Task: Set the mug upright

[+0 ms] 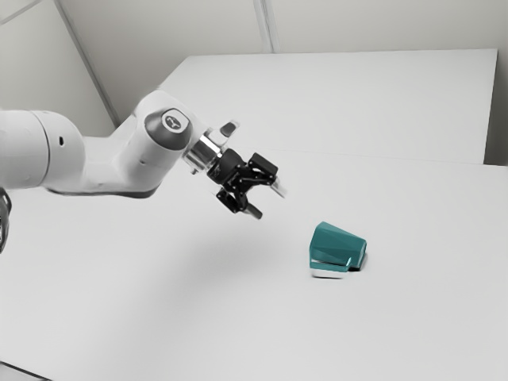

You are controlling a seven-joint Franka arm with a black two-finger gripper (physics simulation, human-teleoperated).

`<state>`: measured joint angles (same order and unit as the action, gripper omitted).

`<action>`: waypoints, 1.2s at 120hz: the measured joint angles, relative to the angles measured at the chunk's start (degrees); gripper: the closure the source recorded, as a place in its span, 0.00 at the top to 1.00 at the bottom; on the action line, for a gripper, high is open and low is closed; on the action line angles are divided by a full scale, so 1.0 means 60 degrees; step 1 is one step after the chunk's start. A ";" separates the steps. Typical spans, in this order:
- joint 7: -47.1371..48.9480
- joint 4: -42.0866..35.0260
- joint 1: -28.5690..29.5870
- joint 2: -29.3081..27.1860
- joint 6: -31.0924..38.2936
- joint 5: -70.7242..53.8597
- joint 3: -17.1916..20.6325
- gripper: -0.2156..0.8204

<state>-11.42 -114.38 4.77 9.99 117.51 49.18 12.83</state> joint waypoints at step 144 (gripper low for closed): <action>-0.5734 0.0984 -0.0133 0.3062 0.0846 0.2942 0.1152 0.63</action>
<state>-45.82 -108.47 3.97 28.36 122.59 66.83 19.75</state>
